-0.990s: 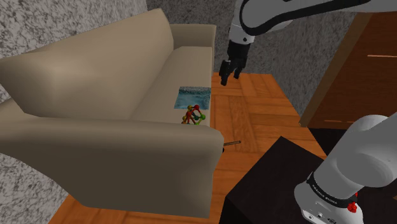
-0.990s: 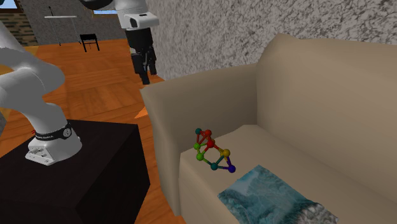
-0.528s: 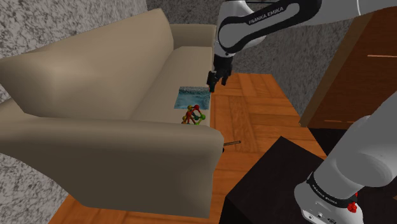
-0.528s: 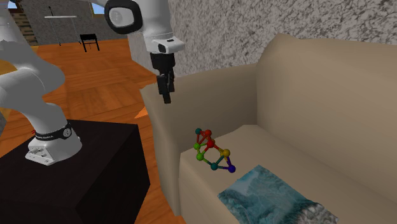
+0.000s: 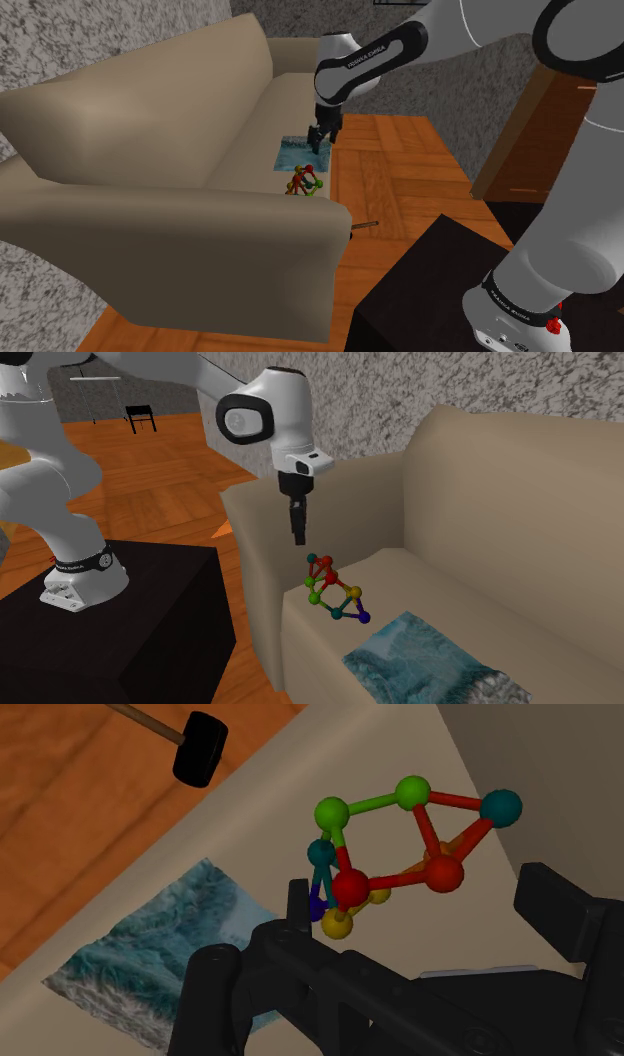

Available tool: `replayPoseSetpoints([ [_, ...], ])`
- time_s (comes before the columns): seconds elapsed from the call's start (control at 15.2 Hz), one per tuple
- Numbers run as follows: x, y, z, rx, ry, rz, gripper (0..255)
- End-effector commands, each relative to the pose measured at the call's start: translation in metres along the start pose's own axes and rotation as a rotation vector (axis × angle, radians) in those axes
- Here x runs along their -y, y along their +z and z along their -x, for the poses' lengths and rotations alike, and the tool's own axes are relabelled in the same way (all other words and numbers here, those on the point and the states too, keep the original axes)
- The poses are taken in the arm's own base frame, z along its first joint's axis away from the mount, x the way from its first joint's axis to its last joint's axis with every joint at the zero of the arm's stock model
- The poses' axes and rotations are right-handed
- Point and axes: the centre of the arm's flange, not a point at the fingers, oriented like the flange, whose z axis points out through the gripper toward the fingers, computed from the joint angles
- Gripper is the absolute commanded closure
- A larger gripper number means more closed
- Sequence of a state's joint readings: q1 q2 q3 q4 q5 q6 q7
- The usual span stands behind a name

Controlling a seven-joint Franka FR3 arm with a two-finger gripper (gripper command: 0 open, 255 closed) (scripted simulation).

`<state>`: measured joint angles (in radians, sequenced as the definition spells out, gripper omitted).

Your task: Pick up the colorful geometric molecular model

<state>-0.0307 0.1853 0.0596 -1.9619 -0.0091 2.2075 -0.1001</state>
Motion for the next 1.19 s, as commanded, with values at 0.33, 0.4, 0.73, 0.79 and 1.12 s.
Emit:
replayPoseSetpoints([
  [0.33, -0.009, 0.071, -0.060, 0.019, -0.028, 0.013, 0],
  [0.4, -0.011, 0.081, -0.069, 0.022, -0.032, 0.015, 0],
  [0.73, -0.018, 0.131, -0.114, 0.035, -0.052, 0.024, 0],
  [0.79, -0.019, 0.137, -0.119, 0.037, -0.054, 0.025, 0],
  [1.12, -0.018, 0.163, -0.118, 0.037, -0.054, 0.025, 0],
])
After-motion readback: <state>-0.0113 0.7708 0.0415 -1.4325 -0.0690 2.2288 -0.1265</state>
